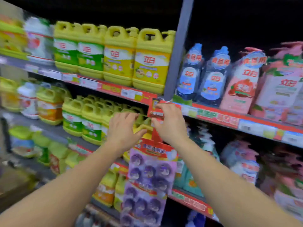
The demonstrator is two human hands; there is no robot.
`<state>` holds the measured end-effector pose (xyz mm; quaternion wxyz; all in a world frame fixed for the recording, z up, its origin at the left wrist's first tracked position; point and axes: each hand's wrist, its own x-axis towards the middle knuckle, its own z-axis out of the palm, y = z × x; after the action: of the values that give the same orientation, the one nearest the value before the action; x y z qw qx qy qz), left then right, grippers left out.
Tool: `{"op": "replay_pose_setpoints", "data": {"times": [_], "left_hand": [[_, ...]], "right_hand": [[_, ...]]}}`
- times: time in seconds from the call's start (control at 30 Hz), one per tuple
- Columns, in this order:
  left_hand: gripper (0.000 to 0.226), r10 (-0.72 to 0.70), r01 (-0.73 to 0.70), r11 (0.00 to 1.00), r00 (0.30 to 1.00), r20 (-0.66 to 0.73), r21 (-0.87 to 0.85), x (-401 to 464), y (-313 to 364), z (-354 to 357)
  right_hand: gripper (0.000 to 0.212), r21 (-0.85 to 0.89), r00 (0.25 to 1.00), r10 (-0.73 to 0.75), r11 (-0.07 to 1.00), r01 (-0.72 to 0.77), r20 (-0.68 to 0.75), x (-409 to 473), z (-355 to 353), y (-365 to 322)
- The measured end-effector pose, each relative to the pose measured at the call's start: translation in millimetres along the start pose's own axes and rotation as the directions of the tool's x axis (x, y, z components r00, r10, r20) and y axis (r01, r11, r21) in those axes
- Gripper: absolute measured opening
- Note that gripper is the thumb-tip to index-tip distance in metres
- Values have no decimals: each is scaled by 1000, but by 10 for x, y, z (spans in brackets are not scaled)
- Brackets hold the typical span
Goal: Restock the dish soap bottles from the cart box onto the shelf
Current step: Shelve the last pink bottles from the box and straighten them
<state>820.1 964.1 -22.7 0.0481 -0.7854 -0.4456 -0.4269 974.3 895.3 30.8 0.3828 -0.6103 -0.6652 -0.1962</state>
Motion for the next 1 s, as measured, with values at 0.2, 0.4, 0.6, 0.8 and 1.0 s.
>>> {"op": "replay_pose_setpoints", "data": {"times": [0.2, 0.4, 0.6, 0.8, 1.0], "left_hand": [[69, -298, 262, 920, 950, 87, 290, -979, -2075, -1103], [73, -619, 498, 710, 779, 103, 497, -1849, -3380, -2093], [78, -834, 698, 490, 550, 47, 522, -2549, -4332, -2451], [84, -932, 814, 342, 360, 54, 470, -2760, -5176, -2210], [82, -976, 924, 200, 156, 155, 327, -2649, -5945, -1527]], "right_hand": [[59, 174, 894, -82, 985, 4, 441, -216, 1795, -2003], [61, 320, 756, -250, 946, 57, 605, -541, 2781, -3457], [60, 370, 623, -311, 928, 37, 718, -699, 3627, -4117], [62, 343, 461, -291, 939, -29, 838, -736, 4631, -4321], [59, 273, 281, -218, 946, -173, 935, -612, 5662, -4274]]}}
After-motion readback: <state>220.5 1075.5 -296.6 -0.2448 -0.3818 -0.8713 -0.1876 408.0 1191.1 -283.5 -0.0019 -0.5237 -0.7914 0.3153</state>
